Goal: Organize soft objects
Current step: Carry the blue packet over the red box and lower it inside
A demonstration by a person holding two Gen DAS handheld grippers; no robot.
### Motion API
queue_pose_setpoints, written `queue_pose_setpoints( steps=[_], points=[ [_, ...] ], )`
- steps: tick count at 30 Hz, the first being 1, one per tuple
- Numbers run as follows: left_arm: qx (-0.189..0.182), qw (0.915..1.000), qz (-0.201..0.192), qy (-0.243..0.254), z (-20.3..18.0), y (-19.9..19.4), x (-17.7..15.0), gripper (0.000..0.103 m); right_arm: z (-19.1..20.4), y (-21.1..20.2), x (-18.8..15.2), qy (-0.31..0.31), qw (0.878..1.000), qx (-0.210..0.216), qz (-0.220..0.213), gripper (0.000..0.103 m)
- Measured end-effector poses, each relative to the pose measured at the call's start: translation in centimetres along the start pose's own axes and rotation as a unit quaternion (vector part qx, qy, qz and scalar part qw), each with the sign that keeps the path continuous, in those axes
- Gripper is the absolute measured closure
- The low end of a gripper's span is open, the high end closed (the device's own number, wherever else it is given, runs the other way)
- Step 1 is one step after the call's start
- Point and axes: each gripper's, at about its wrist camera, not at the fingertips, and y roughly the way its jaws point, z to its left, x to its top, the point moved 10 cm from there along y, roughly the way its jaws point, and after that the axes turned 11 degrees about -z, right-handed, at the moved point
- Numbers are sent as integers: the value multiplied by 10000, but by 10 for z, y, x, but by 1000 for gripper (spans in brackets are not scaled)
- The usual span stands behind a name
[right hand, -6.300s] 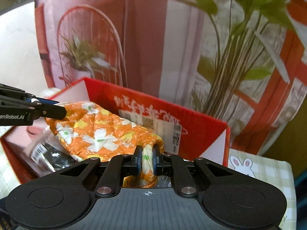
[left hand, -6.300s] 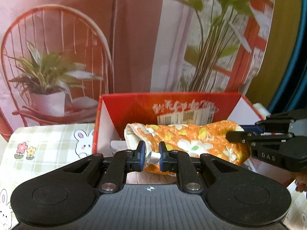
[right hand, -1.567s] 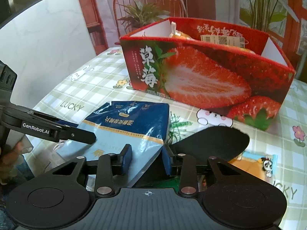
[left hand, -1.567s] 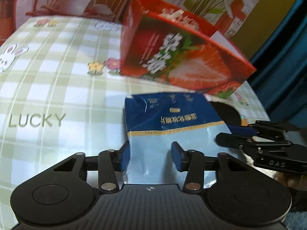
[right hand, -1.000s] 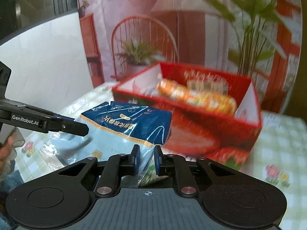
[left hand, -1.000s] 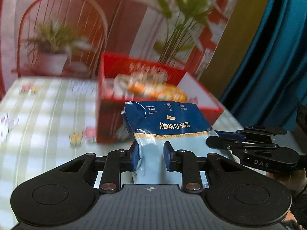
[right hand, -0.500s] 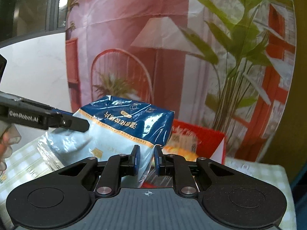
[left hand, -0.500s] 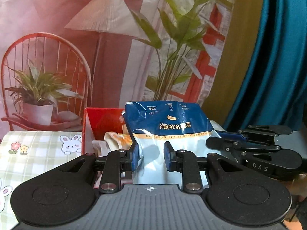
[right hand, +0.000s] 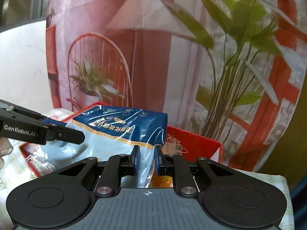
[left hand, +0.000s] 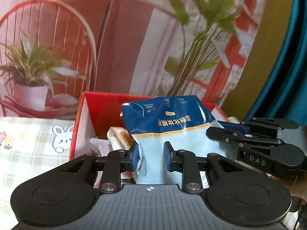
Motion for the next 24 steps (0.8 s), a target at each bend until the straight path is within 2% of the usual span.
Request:
queue_pose_setpoints(
  steps=[5, 12, 16, 24],
  points=[
    [112, 9996, 237, 82, 9, 17, -9, 74, -2, 33, -20, -11, 9991, -24, 427, 89],
    [211, 9978, 565, 259, 10, 28, -20, 74, 1, 48, -38, -100, 9929, -48, 1187, 89],
    [197, 9975, 656, 200, 13, 29, -24, 74, 6, 52, -43, -259, 9897, -76, 1408, 89],
    [228, 9969, 718, 233, 12, 30, -26, 73, 11, 55, -48, -422, 9865, -90, 1581, 89]
  ],
)
